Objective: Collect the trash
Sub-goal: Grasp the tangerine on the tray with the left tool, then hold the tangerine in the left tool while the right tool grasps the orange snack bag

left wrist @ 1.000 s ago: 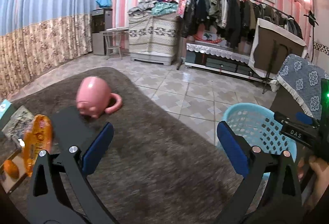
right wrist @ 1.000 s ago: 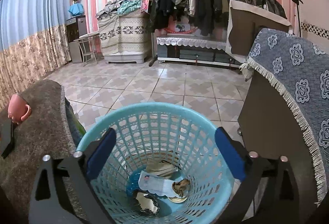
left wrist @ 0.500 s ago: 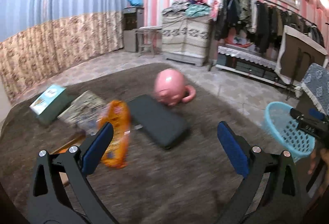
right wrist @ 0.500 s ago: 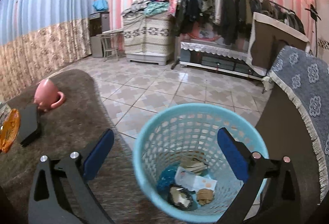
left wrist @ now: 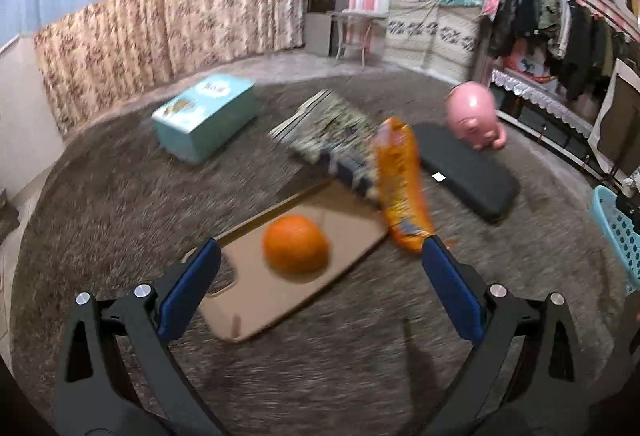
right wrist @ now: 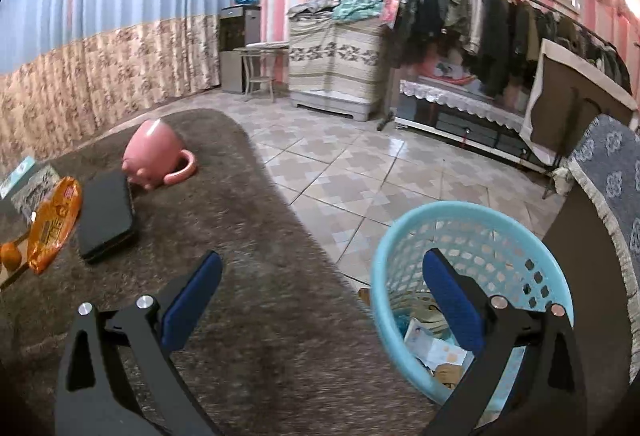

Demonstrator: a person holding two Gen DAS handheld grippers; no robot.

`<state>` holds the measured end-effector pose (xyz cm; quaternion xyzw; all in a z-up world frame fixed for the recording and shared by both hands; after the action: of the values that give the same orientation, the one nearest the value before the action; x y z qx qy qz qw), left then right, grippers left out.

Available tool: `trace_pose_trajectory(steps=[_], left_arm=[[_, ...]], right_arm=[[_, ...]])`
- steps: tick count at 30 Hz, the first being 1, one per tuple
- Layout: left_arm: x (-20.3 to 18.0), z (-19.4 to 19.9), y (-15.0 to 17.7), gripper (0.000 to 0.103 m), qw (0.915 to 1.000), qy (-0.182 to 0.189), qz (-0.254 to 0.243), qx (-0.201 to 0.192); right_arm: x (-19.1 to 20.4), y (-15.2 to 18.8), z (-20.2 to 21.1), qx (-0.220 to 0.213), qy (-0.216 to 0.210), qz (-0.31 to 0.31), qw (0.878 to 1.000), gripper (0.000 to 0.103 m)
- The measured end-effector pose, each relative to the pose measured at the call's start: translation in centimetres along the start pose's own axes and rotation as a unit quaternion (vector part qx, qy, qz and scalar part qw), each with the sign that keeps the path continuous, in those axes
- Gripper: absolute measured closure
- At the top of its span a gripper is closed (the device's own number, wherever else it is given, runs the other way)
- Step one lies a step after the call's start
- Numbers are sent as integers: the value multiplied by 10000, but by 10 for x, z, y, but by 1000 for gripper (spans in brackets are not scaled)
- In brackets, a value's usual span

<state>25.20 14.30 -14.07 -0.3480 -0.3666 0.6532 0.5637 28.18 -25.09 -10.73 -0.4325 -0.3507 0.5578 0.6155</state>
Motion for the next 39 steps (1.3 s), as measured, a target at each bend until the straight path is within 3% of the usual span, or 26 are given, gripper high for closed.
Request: trace_pose_trajectory(steps=[8, 10, 17, 22, 27, 39], left_arm=[[3, -36, 12, 43, 9988, 45, -90, 479], [5, -45, 16, 48, 9981, 43, -62, 618], [9, -49, 10, 68, 9981, 260, 103, 543], [13, -33, -1, 69, 9989, 349, 229, 191], [41, -10, -28, 69, 9987, -62, -128, -483], [113, -14, -30, 69, 9956, -435, 416, -719]], right_arm=[[15, 6, -3, 138, -111, 198, 9996, 5], [15, 8, -5, 183, -115, 194, 9996, 5], [28, 16, -7, 336, -283, 246, 9987, 5], [59, 15, 6, 343, -706, 199, 9967, 5], [115, 10, 14, 273, -1161, 632, 9909, 5], [252, 19, 19, 520, -2380, 655, 9677, 5]])
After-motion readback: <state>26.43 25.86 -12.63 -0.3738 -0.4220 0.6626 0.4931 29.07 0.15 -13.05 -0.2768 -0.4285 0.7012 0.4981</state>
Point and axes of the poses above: each gripper's, at about its wrist camera, not at the fingertips, and z roughly against the way its jaws point, x to its left, y to its underside, the point moved 10 cm from there along -z, roughly the way its jaws point, and after that the axes turned 11 degrees about -x, right-handed, at the moved point
